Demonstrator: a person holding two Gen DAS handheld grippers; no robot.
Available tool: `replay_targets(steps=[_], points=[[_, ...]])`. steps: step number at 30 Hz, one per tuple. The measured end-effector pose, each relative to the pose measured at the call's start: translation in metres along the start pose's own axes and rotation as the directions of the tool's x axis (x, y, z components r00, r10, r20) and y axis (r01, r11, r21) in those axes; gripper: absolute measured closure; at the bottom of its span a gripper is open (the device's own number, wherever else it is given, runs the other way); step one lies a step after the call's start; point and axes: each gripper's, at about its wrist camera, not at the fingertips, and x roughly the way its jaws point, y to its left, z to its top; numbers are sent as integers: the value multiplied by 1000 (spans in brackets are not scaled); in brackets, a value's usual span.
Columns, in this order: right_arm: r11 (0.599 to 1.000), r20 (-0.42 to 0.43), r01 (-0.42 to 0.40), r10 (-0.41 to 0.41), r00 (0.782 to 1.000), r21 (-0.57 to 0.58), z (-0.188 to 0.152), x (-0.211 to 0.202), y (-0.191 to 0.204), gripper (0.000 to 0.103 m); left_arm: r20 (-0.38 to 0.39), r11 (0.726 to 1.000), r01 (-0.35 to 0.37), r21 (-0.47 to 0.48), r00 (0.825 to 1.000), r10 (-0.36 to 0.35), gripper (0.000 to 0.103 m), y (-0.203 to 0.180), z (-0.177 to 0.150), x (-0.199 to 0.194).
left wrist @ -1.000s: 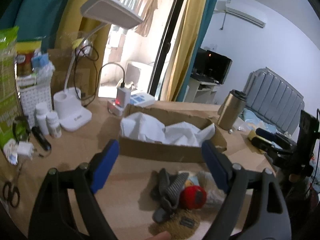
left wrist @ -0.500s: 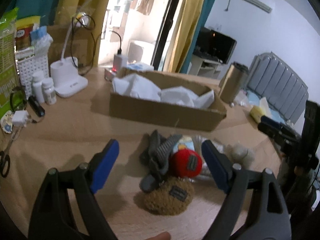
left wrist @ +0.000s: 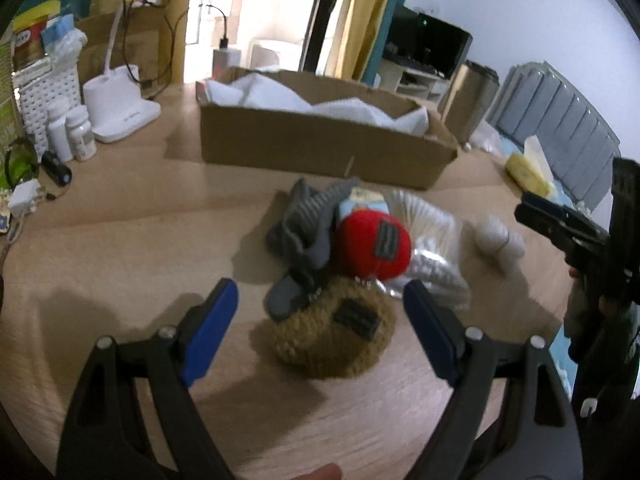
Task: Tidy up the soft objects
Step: 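Grasp the brown fuzzy plush with the left tool while the right tool grasps the bubble wrap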
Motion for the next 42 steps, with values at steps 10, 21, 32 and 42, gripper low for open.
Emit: replay_targets(steps=[10, 21, 32, 42], points=[[1000, -70, 2, -2, 998, -1, -6, 14, 1, 39, -80, 998, 20, 60, 997, -15, 17, -10, -13, 13], [1000, -132, -5, 3, 991, -12, -12, 29, 5, 39, -115, 997, 15, 72, 993, -7, 17, -9, -15, 24], [1000, -189, -7, 6, 982, -2, -15, 39, 5, 39, -103, 997, 41, 61, 994, -34, 24, -7, -12, 25], [999, -203, 0, -7, 979, -33, -16, 42, 10, 57, -86, 983, 0, 182, 996, 16, 48, -23, -21, 24]])
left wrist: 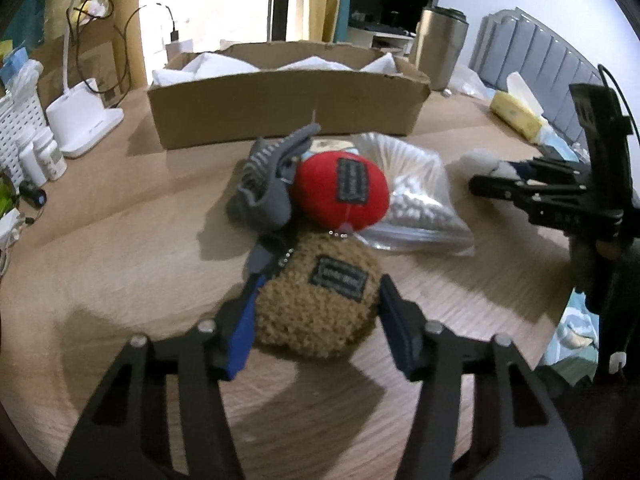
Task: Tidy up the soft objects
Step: 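Grasp the brown fuzzy plush with the left tool while the right tool grasps the bubble wrap, then carry the brown plush and bubble wrap with both tools over the box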
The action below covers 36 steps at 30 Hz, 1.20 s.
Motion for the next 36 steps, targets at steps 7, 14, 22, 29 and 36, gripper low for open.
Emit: replay_targets(steps=[7, 14, 22, 29, 36], points=[[1000, 2, -2, 2, 1000, -13, 0, -1, 2, 59, 16, 1000, 24, 18, 1000, -24, 51, -2, 0, -6], [1000, -2, -13, 13, 1000, -18, 1, -1, 4, 59, 47, 998, 68, -13, 997, -68, 51, 7, -1, -20], [999, 6, -30, 30, 1000, -18, 4, -3, 9, 59, 82, 994, 92, -60, 993, -87, 51, 25, -2, -35], [998, 20, -42, 43, 999, -44, 11, -7, 17, 59, 94, 991, 90, -103, 992, -80, 50, 39, -7, -40], [997, 68, -42, 47, 997, -68, 18, -14, 26, 59, 142, 991, 59, -121, 989, -42, 50, 46, -6, -52]])
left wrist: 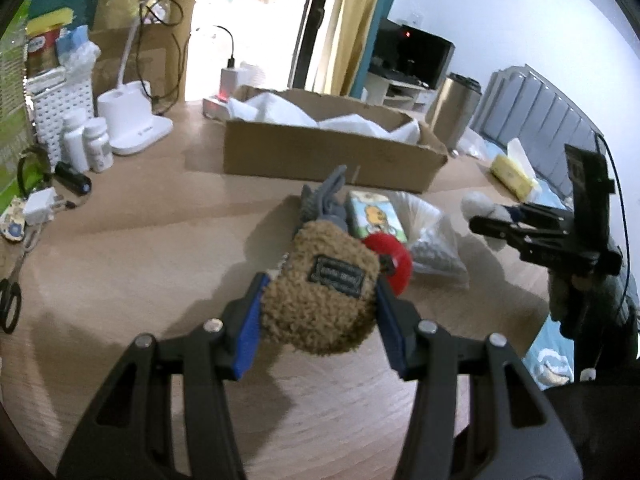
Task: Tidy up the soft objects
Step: 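Carry the brown plush and bubble wrap with both tools over the box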
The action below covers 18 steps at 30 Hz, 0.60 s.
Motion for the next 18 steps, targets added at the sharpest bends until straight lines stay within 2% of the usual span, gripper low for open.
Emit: replay_targets(steps=[6, 13, 18], points=[[1000, 21, -8, 8, 1000, -17, 5, -2, 6, 59, 26, 1000, -20, -18, 999, 21, 50, 9, 6, -4], [1000, 44, -8, 9, 999, -21, 8, -6, 5, 59, 41, 994, -104, -38, 994, 105, 50, 26, 16, -7], [1000, 59, -3, 5, 998, -25, 13, -8, 5, 59, 84, 992, -122, -13, 989, 122, 50, 28, 29, -12]])
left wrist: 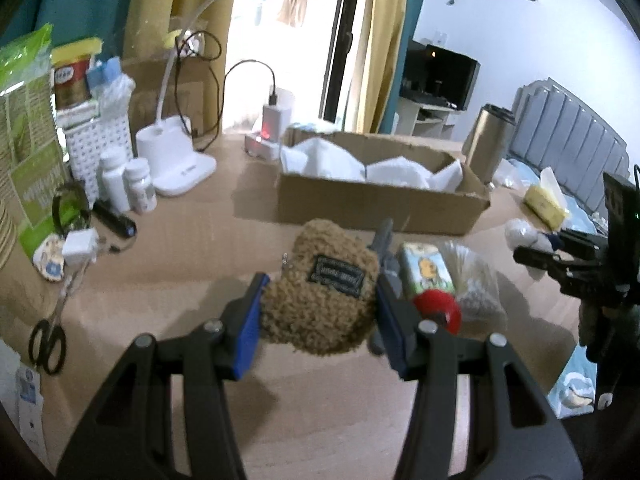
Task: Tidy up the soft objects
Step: 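Carry the brown plush and bubble wrap with both tools over the box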
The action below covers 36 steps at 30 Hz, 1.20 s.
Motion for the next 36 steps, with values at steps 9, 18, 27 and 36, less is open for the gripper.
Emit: replay_targets(steps=[9, 18, 27, 36], points=[[1000, 24, 16, -16, 1000, -4, 9, -3, -5, 59, 43, 1000, 16, 13, 999, -16, 50, -4, 23, 8], [1000, 64, 31, -31, 997, 5, 23, -3, -14, 59, 49, 999, 34, 31, 998, -35, 49, -8, 38, 21], [1000, 95, 27, -27, 995, 6, 35, 4, -16, 59, 61, 994, 61, 86, 996, -66, 49, -19, 56, 31], [1000, 151, 26, -28, 988, 12, 52, 2, -23, 59, 60, 992, 83, 97, 994, -89, 49, -17, 77, 46]])
